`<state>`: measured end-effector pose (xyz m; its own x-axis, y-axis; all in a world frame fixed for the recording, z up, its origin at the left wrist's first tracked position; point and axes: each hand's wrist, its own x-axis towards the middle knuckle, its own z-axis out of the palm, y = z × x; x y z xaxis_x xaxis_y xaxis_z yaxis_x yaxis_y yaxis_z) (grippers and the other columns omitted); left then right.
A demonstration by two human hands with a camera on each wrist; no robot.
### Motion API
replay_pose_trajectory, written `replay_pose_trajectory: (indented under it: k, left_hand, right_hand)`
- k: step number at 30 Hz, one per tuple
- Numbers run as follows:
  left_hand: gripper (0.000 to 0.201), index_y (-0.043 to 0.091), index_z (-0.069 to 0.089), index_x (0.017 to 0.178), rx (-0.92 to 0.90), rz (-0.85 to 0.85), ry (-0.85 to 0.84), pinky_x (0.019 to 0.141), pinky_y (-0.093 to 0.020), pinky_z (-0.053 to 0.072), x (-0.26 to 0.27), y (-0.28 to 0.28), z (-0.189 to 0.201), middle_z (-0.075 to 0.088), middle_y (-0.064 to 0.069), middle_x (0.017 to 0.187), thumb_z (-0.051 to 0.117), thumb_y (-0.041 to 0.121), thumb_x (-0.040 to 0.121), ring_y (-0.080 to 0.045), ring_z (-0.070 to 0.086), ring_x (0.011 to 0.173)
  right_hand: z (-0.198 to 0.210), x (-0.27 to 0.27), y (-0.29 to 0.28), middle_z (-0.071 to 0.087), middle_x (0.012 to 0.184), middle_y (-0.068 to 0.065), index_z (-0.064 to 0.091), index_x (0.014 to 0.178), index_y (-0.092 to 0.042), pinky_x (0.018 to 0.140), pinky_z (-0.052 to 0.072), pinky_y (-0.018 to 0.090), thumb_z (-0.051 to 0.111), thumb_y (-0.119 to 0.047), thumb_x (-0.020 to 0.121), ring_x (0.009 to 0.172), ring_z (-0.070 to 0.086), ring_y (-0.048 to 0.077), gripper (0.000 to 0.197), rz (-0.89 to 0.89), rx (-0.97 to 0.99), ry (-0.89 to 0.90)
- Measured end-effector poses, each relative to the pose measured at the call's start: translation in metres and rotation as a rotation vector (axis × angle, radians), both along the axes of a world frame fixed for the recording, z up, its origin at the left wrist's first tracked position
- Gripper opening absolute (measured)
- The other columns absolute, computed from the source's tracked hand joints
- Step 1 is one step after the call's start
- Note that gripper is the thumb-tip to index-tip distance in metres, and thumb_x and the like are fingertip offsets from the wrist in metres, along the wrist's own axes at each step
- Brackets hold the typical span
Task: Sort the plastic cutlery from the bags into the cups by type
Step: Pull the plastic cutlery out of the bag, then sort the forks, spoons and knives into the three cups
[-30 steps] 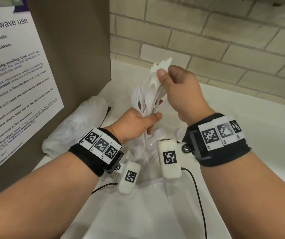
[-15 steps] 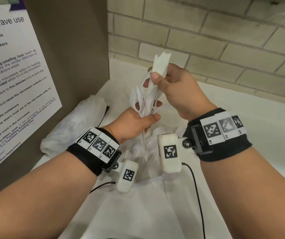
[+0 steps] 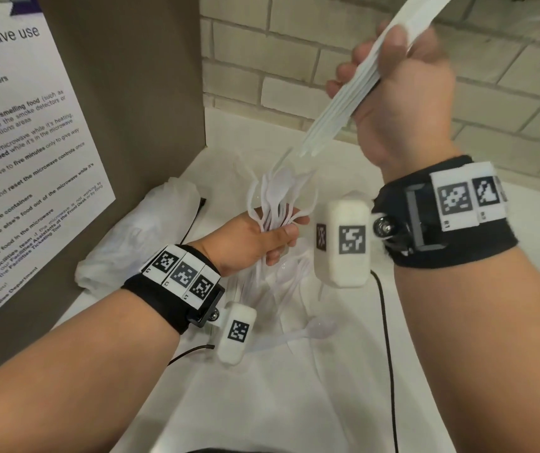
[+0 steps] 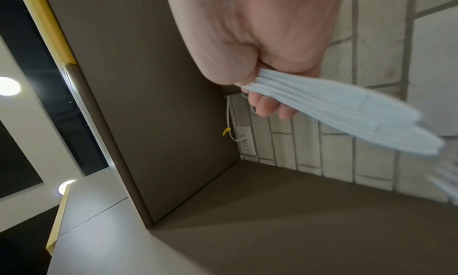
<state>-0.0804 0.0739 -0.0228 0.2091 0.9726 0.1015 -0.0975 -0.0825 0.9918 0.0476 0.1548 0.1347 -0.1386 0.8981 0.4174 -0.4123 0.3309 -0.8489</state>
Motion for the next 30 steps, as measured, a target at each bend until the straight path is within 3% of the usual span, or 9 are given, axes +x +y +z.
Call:
replay_pose_trajectory:
  k: [3, 6, 8, 12, 16, 20, 25, 27, 30]
  left_hand:
    - [0.022, 0.019, 0.07, 0.092, -0.085, -0.066, -0.195, 0.056, -0.03, 0.04, -0.004, 0.001, -0.003, 0.054, -0.003, 0.07, 0.048, 0.015, 0.092, -0.015, 0.043, 0.057]
    - [0.019, 0.011, 0.064, 0.099, -0.146, -0.05, -0.291, 0.057, -0.031, 0.045, -0.011, 0.004, -0.003, 0.054, -0.004, 0.07, 0.048, 0.017, 0.091, -0.016, 0.049, 0.058]
    - [0.016, 0.01, 0.062, 0.099, -0.178, 0.011, -0.313, 0.054, -0.03, 0.047, -0.015, 0.005, -0.002, 0.055, -0.002, 0.07, 0.051, 0.019, 0.092, -0.015, 0.049, 0.055]
    - [0.015, 0.012, 0.06, 0.099, -0.25, 0.261, -0.347, 0.044, -0.022, 0.036, -0.027, 0.009, 0.004, 0.047, 0.002, 0.065, 0.049, 0.021, 0.098, -0.008, 0.037, 0.046]
    - [0.016, 0.016, 0.061, 0.096, -0.253, 0.439, -0.369, 0.04, -0.019, 0.032, -0.046, 0.013, 0.005, 0.045, 0.006, 0.061, 0.049, 0.026, 0.099, -0.006, 0.033, 0.044]
    - [0.018, 0.017, 0.062, 0.095, -0.259, 0.501, -0.35, 0.039, -0.02, 0.031, -0.06, 0.015, 0.007, 0.045, 0.007, 0.059, 0.05, 0.031, 0.098, -0.006, 0.032, 0.043]
    - [0.022, 0.016, 0.063, 0.095, -0.272, 0.494, -0.335, 0.04, -0.02, 0.034, -0.065, 0.02, 0.007, 0.045, 0.006, 0.059, 0.052, 0.035, 0.095, -0.006, 0.033, 0.043]
    - [0.023, 0.016, 0.064, 0.095, -0.278, 0.493, -0.337, 0.04, -0.02, 0.034, -0.065, 0.023, 0.006, 0.045, 0.006, 0.059, 0.052, 0.035, 0.095, -0.006, 0.035, 0.043]
    - [0.023, 0.016, 0.064, 0.095, -0.294, 0.489, -0.334, 0.041, -0.021, 0.035, -0.064, 0.025, 0.005, 0.045, 0.006, 0.06, 0.053, 0.036, 0.095, -0.007, 0.036, 0.043]
  right_hand:
    - [0.001, 0.004, 0.002, 0.052, 0.068, 0.007, 0.042, 0.103, -0.005, 0.054, 0.045, 0.029, 0.028, -0.014, 0.105, 0.051, 0.048, 0.017, 0.017, -0.049, 0.06, -0.045]
    - [-0.011, 0.003, 0.003, 0.048, 0.067, 0.005, 0.042, 0.101, -0.011, 0.05, 0.046, 0.029, 0.024, -0.021, 0.105, 0.046, 0.046, 0.017, 0.021, -0.073, 0.039, -0.202]
    - [-0.023, -0.001, 0.009, 0.046, 0.067, 0.004, 0.042, 0.101, -0.013, 0.047, 0.044, 0.028, 0.023, -0.022, 0.105, 0.045, 0.042, 0.017, 0.021, -0.066, -0.003, -0.275]
    - [-0.048, -0.026, 0.037, 0.047, 0.07, 0.005, 0.04, 0.11, -0.009, 0.046, 0.04, 0.027, 0.025, -0.018, 0.105, 0.047, 0.04, 0.015, 0.018, -0.057, -0.021, -0.312]
    - [-0.065, -0.063, 0.069, 0.049, 0.072, 0.006, 0.036, 0.128, 0.001, 0.053, 0.043, 0.027, 0.027, -0.011, 0.104, 0.055, 0.044, 0.016, 0.028, -0.037, 0.085, -0.255]
    - [-0.083, -0.092, 0.095, 0.053, 0.075, 0.004, 0.042, 0.125, -0.005, 0.067, 0.047, 0.022, 0.029, -0.01, 0.103, 0.066, 0.055, 0.018, 0.026, -0.07, 0.068, -0.327]
    - [-0.126, -0.104, 0.116, 0.06, 0.077, 0.001, 0.045, 0.124, -0.006, 0.085, 0.048, 0.037, 0.03, -0.013, 0.102, 0.072, 0.064, 0.016, 0.028, -0.039, -0.12, -0.451]
    - [-0.132, -0.101, 0.116, 0.065, 0.085, 0.004, 0.05, 0.115, -0.006, 0.092, 0.048, 0.04, 0.033, -0.015, 0.102, 0.08, 0.064, 0.02, 0.024, 0.0, -0.203, -0.504]
    - [-0.127, -0.096, 0.115, 0.065, 0.112, 0.005, 0.059, 0.117, -0.007, 0.086, 0.041, 0.029, 0.039, -0.024, 0.101, 0.099, 0.058, 0.018, 0.03, 0.01, -0.249, -0.691]
